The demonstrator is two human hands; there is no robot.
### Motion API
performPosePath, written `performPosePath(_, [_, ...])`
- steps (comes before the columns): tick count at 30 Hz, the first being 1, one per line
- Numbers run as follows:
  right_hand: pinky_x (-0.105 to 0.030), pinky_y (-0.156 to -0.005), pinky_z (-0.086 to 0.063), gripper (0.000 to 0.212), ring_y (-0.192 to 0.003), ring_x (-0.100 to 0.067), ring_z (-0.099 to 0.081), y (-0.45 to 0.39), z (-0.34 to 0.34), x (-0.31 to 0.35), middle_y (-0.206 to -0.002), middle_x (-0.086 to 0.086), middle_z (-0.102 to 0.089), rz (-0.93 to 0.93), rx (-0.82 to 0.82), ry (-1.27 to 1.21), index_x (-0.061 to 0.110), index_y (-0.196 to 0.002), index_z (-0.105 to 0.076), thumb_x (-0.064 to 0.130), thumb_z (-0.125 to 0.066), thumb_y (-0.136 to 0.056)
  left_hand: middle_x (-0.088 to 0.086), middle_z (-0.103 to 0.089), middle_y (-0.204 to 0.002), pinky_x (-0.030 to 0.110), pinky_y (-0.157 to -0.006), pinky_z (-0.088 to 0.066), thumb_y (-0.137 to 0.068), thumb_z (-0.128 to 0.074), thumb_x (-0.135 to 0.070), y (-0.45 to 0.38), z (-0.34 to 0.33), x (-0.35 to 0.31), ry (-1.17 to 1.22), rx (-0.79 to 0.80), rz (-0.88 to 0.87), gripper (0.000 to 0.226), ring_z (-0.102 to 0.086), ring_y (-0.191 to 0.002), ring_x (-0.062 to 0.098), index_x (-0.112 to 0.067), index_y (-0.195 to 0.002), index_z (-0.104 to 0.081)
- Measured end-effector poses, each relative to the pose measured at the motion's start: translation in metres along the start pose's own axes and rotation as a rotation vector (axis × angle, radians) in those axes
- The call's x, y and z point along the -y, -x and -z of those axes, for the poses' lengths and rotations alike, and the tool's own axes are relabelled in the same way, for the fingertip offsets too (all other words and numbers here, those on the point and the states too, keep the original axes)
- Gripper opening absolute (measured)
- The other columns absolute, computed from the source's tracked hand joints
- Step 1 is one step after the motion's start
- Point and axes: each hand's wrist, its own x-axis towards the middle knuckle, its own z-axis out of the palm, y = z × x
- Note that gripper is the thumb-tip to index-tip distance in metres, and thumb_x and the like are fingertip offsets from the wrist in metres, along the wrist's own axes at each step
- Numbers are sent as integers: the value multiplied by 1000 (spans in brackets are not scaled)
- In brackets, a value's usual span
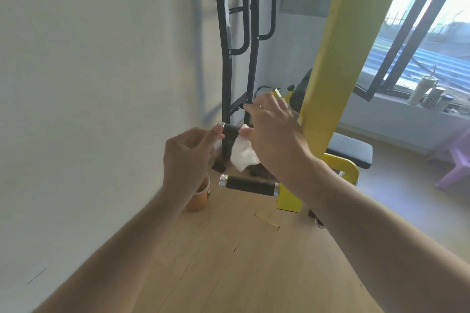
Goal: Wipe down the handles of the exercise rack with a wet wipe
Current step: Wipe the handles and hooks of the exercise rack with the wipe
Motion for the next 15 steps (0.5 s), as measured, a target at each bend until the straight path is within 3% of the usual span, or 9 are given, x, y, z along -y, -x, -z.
performPosePath(2, [-32,-84,-52,22,-106,-23,-61,2,-5,1,-112,-6,-66,29,62,1,15,-116,-70,24,-61,-98,-15,-71,-73,9,-65,-48,-88,-71,-38,-13,4,5,-50,-50,-57,10,-63,-68,-7,-29,-86,-75])
performPosePath(4, [-30,-78,-55,21,-94,-21,-66,5,-7,-2,-106,-4,-69,96,114,30,17,-118,-67,25,-57,-101,-19,-72,-94,1,-69,-45,-90,-69,-35,-23,6,8,-124,6,-125,15,-62,-81,-14,-28,-103,-73])
performPosePath(6, [-32,-85,-57,31,-100,-23,-67,6,-5,-4,-113,-3,-70,166,200,68,17,-128,-61,30,-57,-101,-20,-70,-108,-1,-77,-43,-92,-65,-38,-30,5,13,-193,109,-170,22,-61,-92,-13,-31,-112,-72])
performPosePath(8, [-35,-89,-54,43,-108,-25,-66,8,-4,-5,-121,-4,-70,120,227,-35,19,-138,-55,31,-62,-98,-20,-70,-115,3,-83,-45,-93,-62,-42,-34,1,18,-222,179,-211,24,-61,-100,-10,-34,-112,-72])
performPosePath(12, [-40,-83,-59,59,-102,-28,-71,11,-19,-1,-121,-4,-72,131,99,-193,21,-146,-45,28,-68,-92,-26,-66,-110,-5,-74,-42,-92,-61,-43,-36,-2,28,-218,127,-261,17,-58,-91,-24,-42,-107,-68])
performPosePath(15, [-39,-84,-58,47,-103,-27,-69,8,-22,5,-119,-6,-72,82,100,-154,14,-132,-52,38,-63,-93,-24,-67,-111,0,-67,-47,-90,-62,-43,-38,0,32,-182,126,-267,16,-61,-80,-20,-43,-105,-68])
